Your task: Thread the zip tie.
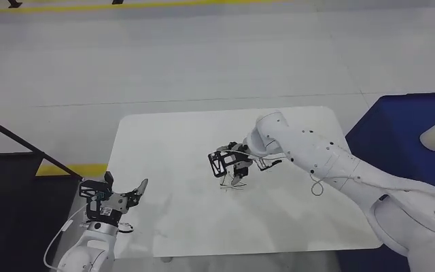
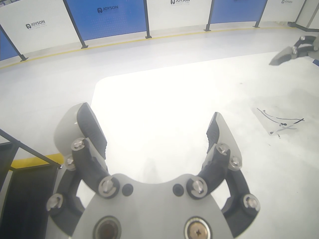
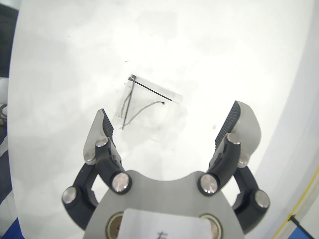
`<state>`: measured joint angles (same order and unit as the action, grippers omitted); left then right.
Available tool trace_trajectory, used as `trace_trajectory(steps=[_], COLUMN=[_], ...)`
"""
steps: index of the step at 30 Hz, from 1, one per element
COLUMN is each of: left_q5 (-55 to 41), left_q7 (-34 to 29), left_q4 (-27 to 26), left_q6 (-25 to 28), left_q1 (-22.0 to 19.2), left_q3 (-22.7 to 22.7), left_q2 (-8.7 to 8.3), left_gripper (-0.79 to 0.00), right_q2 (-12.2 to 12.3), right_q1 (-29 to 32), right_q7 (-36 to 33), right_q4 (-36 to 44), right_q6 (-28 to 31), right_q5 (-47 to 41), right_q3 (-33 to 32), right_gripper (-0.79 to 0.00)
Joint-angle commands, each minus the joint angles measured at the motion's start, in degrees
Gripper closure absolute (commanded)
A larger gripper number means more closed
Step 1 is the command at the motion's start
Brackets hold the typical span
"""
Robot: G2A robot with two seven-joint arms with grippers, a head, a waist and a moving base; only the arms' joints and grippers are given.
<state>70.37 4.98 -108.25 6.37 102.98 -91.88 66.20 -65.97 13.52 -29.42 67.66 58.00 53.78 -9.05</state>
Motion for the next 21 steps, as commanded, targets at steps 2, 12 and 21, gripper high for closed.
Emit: trace_trajectory(steps=[2,12,21], left_q5=[0.0,0.0,0.0], left_q7=[0.0,0.0,0.0], left_q4=[0.0,0.0,0.0], left_q6=[0.0,0.0,0.0], left_q1=[0.0,0.0,0.0], left_q3=[0.0,0.0,0.0], left_q2=[0.00,0.00,0.00], left_gripper=[-0.785,-0.785,-0.785], right_q2=[0.0,0.0,2.2], right_q1=[0.3,0.7,-0.3], right_q7=[-0.1,0.8,9.7], right_q4=[0.0,0.2,4.1], right_q6=[0.0,0.0,0.0], right_q5=[0.1,-0.6,6.9], right_q3=[-4.3,-4.4,-0.7], right_gripper=[-0.785,-0.785,-0.785])
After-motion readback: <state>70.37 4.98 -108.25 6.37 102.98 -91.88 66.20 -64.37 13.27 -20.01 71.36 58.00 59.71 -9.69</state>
